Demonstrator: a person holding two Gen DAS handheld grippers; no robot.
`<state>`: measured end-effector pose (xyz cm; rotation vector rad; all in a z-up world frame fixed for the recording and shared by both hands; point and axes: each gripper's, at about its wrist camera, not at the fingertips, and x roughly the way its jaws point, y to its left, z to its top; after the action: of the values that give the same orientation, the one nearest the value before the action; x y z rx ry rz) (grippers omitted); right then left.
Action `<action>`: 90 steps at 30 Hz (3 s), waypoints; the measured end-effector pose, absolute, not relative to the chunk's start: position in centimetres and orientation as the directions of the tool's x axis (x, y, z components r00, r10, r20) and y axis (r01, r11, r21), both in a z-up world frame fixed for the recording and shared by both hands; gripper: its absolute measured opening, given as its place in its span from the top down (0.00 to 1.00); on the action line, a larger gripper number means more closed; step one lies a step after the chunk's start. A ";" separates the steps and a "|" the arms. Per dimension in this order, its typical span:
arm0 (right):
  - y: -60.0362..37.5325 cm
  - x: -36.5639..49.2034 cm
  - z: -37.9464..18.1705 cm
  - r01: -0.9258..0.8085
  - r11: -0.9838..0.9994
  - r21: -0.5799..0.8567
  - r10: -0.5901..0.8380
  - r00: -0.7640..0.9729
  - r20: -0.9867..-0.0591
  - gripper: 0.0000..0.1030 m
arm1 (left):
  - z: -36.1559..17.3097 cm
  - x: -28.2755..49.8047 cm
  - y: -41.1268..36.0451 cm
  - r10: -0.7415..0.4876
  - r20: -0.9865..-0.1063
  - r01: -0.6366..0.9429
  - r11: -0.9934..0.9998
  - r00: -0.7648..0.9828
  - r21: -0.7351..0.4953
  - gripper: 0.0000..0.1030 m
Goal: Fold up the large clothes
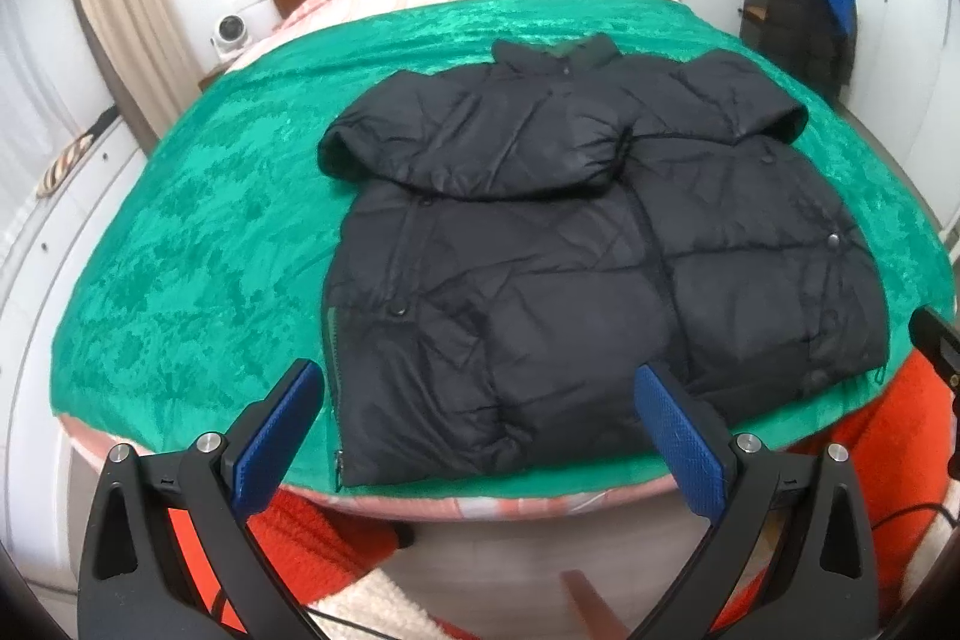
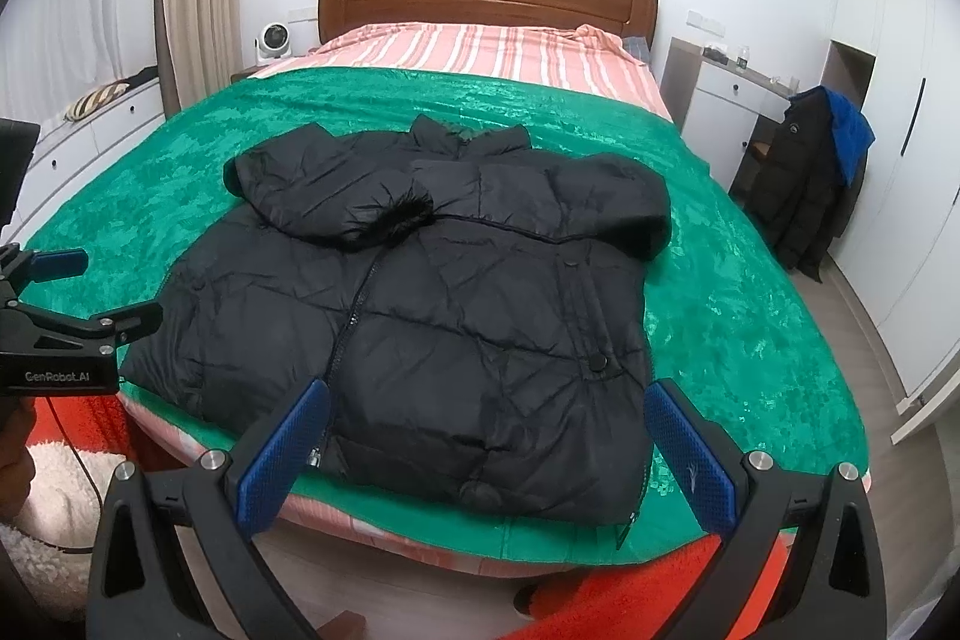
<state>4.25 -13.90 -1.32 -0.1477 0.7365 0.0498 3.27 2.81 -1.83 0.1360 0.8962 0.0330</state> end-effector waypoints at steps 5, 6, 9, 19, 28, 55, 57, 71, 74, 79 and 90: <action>-14.0 4.2 -1.4 -0.083 0.989 -0.123 -0.021 0.743 -0.669 0.00 | -2.0 3.3 2.9 0.095 -0.779 0.024 0.990 0.620 0.140 0.00; -14.0 4.1 -1.4 -0.080 0.989 -0.125 -0.024 0.744 -0.668 0.00 | -2.0 3.3 2.9 0.094 -0.780 0.025 0.990 0.619 0.140 0.00; -14.1 4.1 -1.4 -0.076 0.989 -0.126 -0.028 0.745 -0.667 0.00 | -2.0 3.4 2.8 0.095 -0.780 0.026 0.990 0.619 0.142 0.00; -14.2 4.1 -1.4 -0.075 0.989 -0.126 -0.028 0.744 -0.667 0.00 | -2.3 3.2 2.6 0.099 -0.784 0.032 0.988 0.613 0.150 0.00; -14.1 4.0 -1.5 -0.073 0.989 -0.131 -0.033 0.746 -0.666 0.00 | -2.5 3.2 2.4 0.110 -0.784 0.032 0.986 0.611 0.163 0.00; -15.8 5.4 -3.2 -0.002 0.965 -0.261 -0.205 0.614 -0.762 0.00 | -3.1 2.9 1.2 0.121 -0.795 0.074 0.976 0.595 0.204 0.00; -15.7 5.4 -3.4 -0.002 0.967 -0.255 -0.203 0.602 -0.772 0.00 | -3.2 2.9 1.2 0.120 -0.797 0.075 0.976 0.592 0.203 0.00; -15.8 5.6 -4.3 0.009 0.971 -0.237 -0.201 0.566 -0.800 0.00 | -3.7 3.0 1.1 0.115 -0.808 0.085 0.976 0.578 0.200 0.00; -15.8 5.6 -4.3 0.016 0.969 -0.246 -0.211 0.565 -0.797 0.00 | -3.8 3.0 1.0 0.116 -0.811 0.089 0.975 0.574 0.202 0.00; -16.0 5.6 -4.5 0.023 0.965 -0.261 -0.228 0.560 -0.797 0.00 | -4.0 3.0 0.9 0.116 -0.815 0.095 0.974 0.567 0.205 0.00; -16.0 5.5 -4.7 0.033 0.956 -0.293 -0.261 0.559 -0.787 0.00 | -4.5 3.0 0.9 0.116 -0.824 0.100 0.974 0.555 0.205 0.00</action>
<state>5.55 -15.99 -4.75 -0.2571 0.9652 -0.1755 2.96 0.87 -4.45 0.2393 0.9855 0.0096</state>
